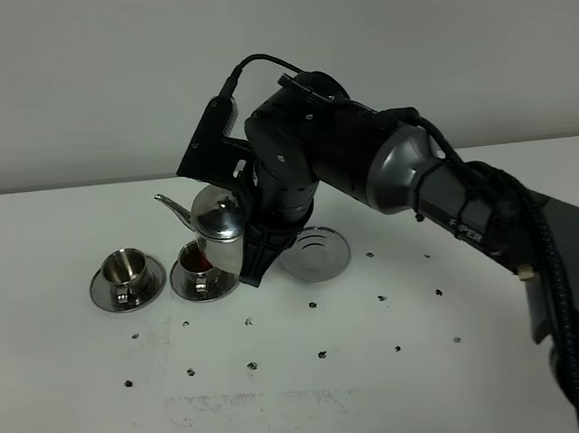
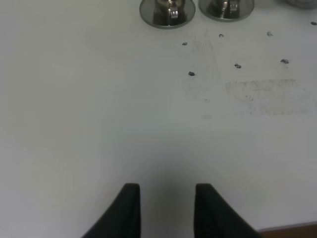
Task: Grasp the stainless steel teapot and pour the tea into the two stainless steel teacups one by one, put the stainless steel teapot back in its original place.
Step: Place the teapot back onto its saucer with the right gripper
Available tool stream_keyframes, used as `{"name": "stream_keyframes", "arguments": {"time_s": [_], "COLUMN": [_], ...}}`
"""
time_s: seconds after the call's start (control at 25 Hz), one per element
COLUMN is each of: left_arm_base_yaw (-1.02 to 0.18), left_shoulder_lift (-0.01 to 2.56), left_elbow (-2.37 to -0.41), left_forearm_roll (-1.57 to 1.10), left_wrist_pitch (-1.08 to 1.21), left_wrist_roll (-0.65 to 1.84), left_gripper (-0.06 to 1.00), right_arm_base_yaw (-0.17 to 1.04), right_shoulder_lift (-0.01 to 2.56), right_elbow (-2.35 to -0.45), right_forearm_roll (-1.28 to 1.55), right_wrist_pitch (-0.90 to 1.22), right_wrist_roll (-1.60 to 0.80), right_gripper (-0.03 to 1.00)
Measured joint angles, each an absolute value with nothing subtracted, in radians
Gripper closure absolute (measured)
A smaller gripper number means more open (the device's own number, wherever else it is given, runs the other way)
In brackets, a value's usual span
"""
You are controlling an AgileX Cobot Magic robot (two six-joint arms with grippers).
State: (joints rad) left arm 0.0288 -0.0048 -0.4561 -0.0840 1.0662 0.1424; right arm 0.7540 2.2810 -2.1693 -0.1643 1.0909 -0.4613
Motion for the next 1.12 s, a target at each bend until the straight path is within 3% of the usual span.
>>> {"name": "stream_keyframes", "arguments": {"time_s": [0.32, 0.6, 1.12], "left_arm_base_yaw": [0.029, 0.029, 0.029], "left_shoulder_lift": [-0.005, -0.005, -0.005], "left_elbow": [-0.456, -0.456, -0.456], "left_forearm_roll": [-0.084, -0.084, -0.084], "left_wrist_pitch": [1.066, 1.066, 1.066], "left_wrist_roll": [0.142, 0.142, 0.142], "left_gripper": [0.66, 0.66, 0.66], "right_arm_base_yaw": [0.768, 0.774, 0.775], "right_shoulder_lift": [2.498, 2.521, 2.522], "right_elbow": [-2.535, -2.556, -2.593], "right_forearm_roll": [-0.206, -0.237, -0.236], "right_wrist_pitch": [1.223, 1.216, 1.169], "right_wrist_roll": [-0.636, -0.791, -0.813], "right_gripper": [0.79, 0.79, 0.79]}}
